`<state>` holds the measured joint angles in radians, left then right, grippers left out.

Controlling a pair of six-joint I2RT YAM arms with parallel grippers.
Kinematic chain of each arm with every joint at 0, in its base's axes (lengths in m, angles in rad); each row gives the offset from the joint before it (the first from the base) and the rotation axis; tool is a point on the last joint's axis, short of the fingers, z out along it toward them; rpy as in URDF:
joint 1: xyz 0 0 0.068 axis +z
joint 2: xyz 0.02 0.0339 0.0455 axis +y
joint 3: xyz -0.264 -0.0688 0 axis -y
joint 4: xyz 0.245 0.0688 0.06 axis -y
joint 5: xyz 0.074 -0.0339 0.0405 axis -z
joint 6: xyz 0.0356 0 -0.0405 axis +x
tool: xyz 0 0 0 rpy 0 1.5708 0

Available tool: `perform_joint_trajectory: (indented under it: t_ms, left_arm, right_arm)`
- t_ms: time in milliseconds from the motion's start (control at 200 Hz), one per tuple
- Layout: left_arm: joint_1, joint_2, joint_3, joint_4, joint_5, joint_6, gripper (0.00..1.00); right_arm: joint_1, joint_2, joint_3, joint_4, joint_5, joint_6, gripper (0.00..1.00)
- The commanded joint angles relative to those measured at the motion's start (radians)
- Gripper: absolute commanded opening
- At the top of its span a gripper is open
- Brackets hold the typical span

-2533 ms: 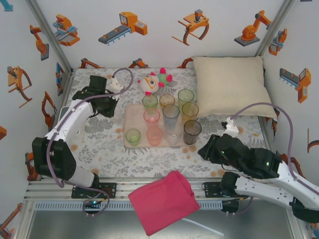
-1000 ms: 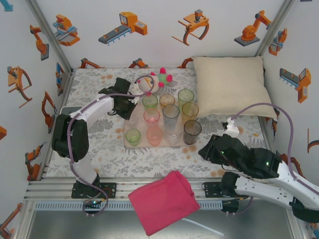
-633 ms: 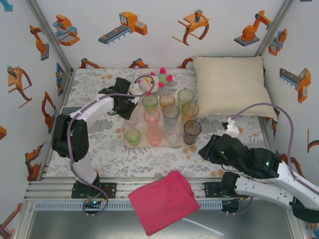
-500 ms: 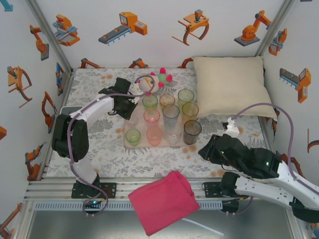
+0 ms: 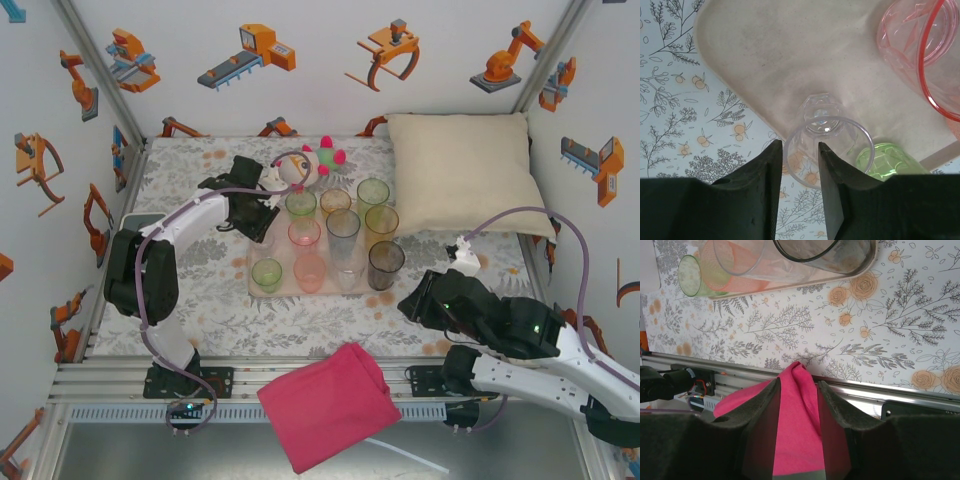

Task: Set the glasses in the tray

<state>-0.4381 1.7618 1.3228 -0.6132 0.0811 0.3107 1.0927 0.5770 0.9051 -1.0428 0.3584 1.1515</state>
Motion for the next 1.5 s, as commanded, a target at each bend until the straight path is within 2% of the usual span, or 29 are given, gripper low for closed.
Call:
perform_joint_trajectory:
  t_ms: [0, 345, 481, 691, 781, 906, 931, 1051, 1086, 1206, 1362, 1397, 1497]
  left_arm:
    - [-0.005, -0.037, 0.013, -0.010, -0.007, 0.021, 0.41]
    - [-0.004, -0.114, 0.021, -0.049, -0.030, 0.035, 0.49]
    - [-0.001, -0.160, 0.040, -0.082, -0.036, 0.039, 0.54]
    - [0.058, -0.238, 0.107, -0.165, -0.007, 0.023, 0.71]
    - [0.095, -0.282, 0.129, -0.198, 0.008, 0.016, 0.78]
    - [0.146, -0.348, 0.135, -0.235, 0.029, 0.013, 0.85]
    - [0.153, -0.361, 0.130, -0.241, 0.029, 0.013, 0.87]
    - [0.186, -0.431, 0.096, -0.261, 0.038, 0.003, 1.00]
    - [0.193, -0.447, 0.086, -0.269, 0.047, -0.002, 0.97]
    - [0.214, -0.499, 0.044, -0.274, 0.059, -0.021, 0.97]
    - [0.283, -0.531, 0.003, -0.252, 0.116, -0.085, 0.97]
    - [0.299, -0.530, -0.002, -0.248, 0.131, -0.100, 0.97]
    - [0.355, -0.534, -0.040, -0.192, 0.157, -0.163, 0.97]
  right_arm:
    - [0.001, -0.004, 0.020, -0.023, 0.030, 0.007, 0.35]
    - [0.001, 0.058, 0.074, -0.029, 0.061, -0.041, 0.37]
    - [0.001, 0.096, 0.149, -0.078, 0.127, -0.079, 0.38]
    - [-0.048, 0.161, 0.318, -0.123, 0.213, -0.208, 0.53]
    - [-0.128, 0.214, 0.392, -0.130, 0.172, -0.288, 0.59]
    - [-0.369, 0.342, 0.483, -0.129, -0.074, -0.430, 0.63]
    - [-0.411, 0.371, 0.494, -0.124, -0.119, -0.458, 0.67]
    - [-0.524, 0.477, 0.535, -0.069, -0.199, -0.570, 0.71]
    - [-0.564, 0.506, 0.549, -0.054, -0.228, -0.598, 0.73]
    - [-0.686, 0.566, 0.569, 0.014, -0.284, -0.658, 0.76]
    - [-0.821, 0.557, 0.495, 0.180, -0.265, -0.714, 0.90]
    - [-0.853, 0.551, 0.470, 0.220, -0.278, -0.719, 0.98]
    - [-0.919, 0.524, 0.393, 0.331, -0.297, -0.741, 0.99]
